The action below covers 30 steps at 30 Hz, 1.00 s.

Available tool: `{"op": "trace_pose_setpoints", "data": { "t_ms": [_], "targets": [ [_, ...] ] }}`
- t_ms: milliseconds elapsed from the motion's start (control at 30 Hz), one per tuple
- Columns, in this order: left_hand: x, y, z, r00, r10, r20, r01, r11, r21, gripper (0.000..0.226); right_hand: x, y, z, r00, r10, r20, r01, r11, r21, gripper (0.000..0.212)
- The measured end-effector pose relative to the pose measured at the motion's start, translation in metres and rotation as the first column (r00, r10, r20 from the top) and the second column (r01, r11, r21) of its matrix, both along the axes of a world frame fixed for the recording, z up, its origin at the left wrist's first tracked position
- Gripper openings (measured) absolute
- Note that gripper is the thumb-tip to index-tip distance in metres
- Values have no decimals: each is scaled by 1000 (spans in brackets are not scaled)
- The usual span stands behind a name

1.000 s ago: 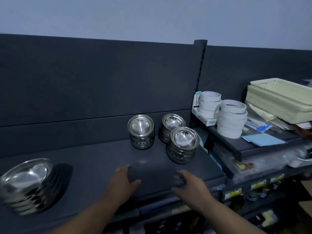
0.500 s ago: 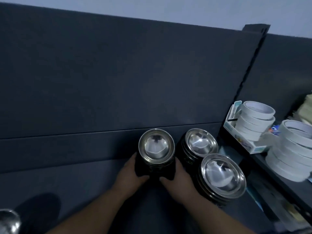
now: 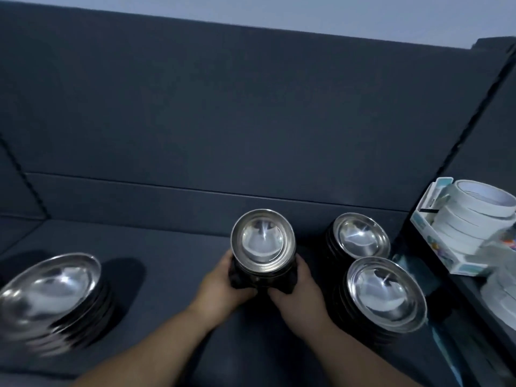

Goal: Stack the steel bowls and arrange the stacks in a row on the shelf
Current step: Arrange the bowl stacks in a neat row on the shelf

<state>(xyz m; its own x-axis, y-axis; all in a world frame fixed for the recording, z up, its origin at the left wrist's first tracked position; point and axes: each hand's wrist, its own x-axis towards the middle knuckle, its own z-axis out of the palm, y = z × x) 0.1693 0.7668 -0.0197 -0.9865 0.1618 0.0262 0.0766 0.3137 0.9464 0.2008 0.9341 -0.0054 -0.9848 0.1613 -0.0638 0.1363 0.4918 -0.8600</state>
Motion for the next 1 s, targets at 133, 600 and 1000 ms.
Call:
{"op": "trace_pose_setpoints", "data": {
  "t_ms": [133, 600, 1000],
  "targets": [
    [48, -25, 2, 997, 69, 44, -73, 994, 84, 89, 26, -14, -6, 994, 107, -24, -108, 990, -92, 82],
    [108, -106, 0, 983, 138, 122, -140, 990, 9, 86, 76, -86, -20, 981, 195, 11, -188, 959, -213, 71],
    [98, -145, 9, 999, 42, 25, -41, 998, -36, 78, 84, -115, -10, 995, 89, -49, -94, 989, -116, 75]
  ]
}}
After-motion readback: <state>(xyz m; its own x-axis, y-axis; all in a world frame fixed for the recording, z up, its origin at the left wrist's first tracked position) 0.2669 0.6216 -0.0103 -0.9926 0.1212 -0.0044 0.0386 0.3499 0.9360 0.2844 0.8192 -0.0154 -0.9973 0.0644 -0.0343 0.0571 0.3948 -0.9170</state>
